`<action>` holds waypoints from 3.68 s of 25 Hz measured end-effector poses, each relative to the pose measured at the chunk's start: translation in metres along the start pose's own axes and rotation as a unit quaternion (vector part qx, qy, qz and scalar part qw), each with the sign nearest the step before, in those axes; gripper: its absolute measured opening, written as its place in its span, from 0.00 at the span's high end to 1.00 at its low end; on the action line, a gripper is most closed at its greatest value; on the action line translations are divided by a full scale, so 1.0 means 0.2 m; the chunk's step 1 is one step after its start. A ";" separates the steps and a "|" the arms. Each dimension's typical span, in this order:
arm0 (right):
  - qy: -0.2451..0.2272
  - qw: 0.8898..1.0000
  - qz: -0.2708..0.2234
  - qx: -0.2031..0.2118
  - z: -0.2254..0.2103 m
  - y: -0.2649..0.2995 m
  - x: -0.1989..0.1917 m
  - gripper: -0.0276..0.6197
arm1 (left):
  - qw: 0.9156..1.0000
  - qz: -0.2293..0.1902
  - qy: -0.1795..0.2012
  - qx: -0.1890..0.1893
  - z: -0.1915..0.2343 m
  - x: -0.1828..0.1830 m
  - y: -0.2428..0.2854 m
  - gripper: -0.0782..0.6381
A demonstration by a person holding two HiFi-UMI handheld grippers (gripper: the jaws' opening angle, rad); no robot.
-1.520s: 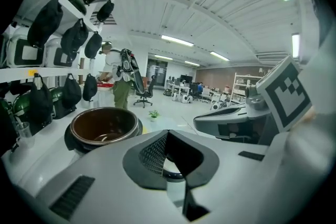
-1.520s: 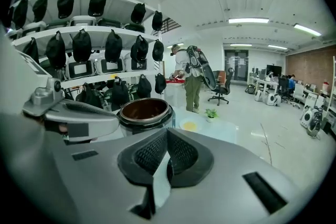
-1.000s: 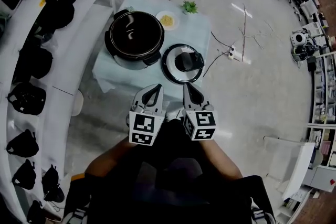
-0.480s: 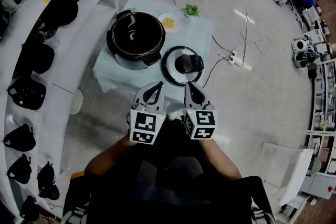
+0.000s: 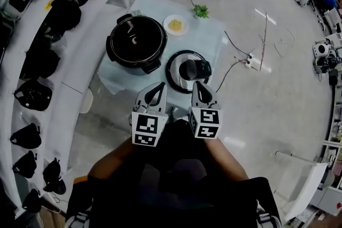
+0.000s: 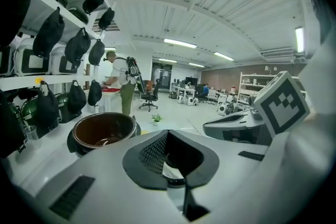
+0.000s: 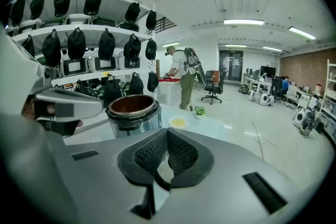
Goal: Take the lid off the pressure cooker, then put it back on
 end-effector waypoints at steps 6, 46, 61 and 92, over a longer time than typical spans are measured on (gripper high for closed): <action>0.010 1.000 0.006 -0.003 -0.17 0.03 -0.02 0.93 | 1.000 0.017 0.009 0.007 -0.10 0.03 0.12 0.88; -0.005 0.986 0.093 0.137 -0.57 0.52 -0.34 0.66 | 0.985 0.110 -0.007 0.134 -0.43 -0.23 0.59 0.88; 0.042 0.989 0.117 0.079 -0.50 0.76 -0.51 0.50 | 0.986 0.138 0.008 0.095 -0.25 -0.43 0.70 0.88; 0.081 0.989 0.123 0.019 -0.52 0.91 -0.56 0.51 | 0.988 0.151 0.002 0.045 -0.17 -0.45 0.81 0.88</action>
Point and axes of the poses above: the fingertips, and each gripper's own axes: y forward along the fingers, z to its left, x out of its top, the point moved 10 cm from there along -y, backward along the fingers, and after that the axes turned 13 degrees about x, right-handed, at the moved point
